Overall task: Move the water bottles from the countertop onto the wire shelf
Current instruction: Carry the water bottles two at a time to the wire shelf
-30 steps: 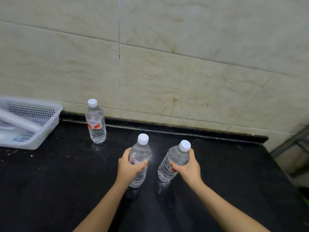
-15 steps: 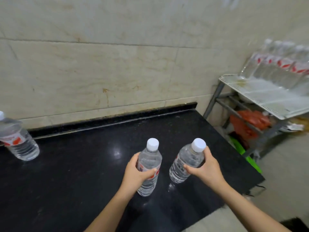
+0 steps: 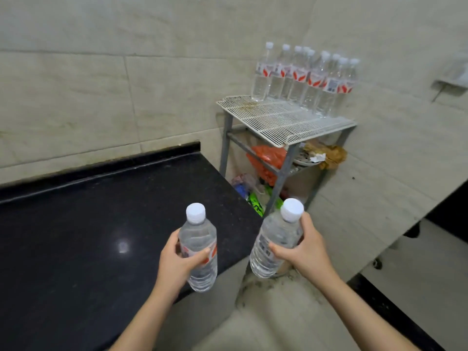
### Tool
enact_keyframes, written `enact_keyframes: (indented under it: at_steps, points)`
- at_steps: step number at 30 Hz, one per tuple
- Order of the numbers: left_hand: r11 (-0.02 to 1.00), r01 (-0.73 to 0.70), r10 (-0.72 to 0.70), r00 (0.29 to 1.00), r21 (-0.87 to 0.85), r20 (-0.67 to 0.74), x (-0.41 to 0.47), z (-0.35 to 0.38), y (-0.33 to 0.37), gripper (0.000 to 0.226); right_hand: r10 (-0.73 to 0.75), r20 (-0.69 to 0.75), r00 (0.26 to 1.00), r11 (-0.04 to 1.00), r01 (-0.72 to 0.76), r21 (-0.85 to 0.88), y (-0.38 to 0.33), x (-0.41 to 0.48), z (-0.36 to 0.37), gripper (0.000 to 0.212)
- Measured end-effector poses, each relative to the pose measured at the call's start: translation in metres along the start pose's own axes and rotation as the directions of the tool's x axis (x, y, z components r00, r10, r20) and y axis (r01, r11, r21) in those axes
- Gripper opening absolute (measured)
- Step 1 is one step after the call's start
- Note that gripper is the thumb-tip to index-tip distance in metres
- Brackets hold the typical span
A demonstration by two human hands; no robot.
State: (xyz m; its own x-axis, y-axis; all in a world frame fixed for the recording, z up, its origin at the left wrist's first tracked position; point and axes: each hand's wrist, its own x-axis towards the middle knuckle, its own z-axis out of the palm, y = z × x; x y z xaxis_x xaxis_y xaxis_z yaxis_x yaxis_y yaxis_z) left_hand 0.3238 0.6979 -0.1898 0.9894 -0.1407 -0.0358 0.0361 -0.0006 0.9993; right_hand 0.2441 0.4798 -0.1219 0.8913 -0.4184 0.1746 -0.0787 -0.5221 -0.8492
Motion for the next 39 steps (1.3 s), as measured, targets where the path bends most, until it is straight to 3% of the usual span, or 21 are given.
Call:
enact_keyframes:
  at_steps: [9, 18, 21, 28, 32, 39]
  points:
    - [0.999, -0.041, 0.039, 0.994, 0.021, 0.105, 0.016, 0.108, 0.016, 0.044, 0.056, -0.116, 0.992, 0.995, -0.046, 0.087, 0.045, 0.019, -0.086, 0.057]
    - [0.977, -0.192, 0.202, 0.972, -0.091, 0.117, 0.103, 0.181, 0.09, 0.056, -0.15, -0.184, 0.971, 0.972, 0.179, 0.151, 0.042, 0.136, -0.159, 0.063]
    - [0.949, -0.303, 0.31, 0.948, -0.087, 0.073, 0.138, 0.194, 0.119, 0.075, -0.233, -0.247, 0.941, 0.936, 0.286, 0.206, 0.031, 0.191, -0.191, 0.061]
    - [0.875, -0.479, 0.478, 0.878, -0.071, -0.042, 0.225, 0.225, 0.177, 0.07, -0.293, -0.394, 0.871, 0.887, 0.402, 0.228, 0.035, 0.31, -0.242, 0.057]
    - [0.885, -0.465, 0.464, 0.885, -0.019, -0.049, 0.272, 0.252, 0.199, 0.046, -0.245, -0.446, 0.861, 0.886, 0.385, 0.258, 0.049, 0.378, -0.244, 0.049]
    - [0.892, -0.453, 0.452, 0.886, 0.017, -0.102, 0.336, 0.317, 0.205, 0.053, -0.263, -0.368, 0.892, 0.909, 0.357, 0.216, 0.076, 0.466, -0.227, 0.064]
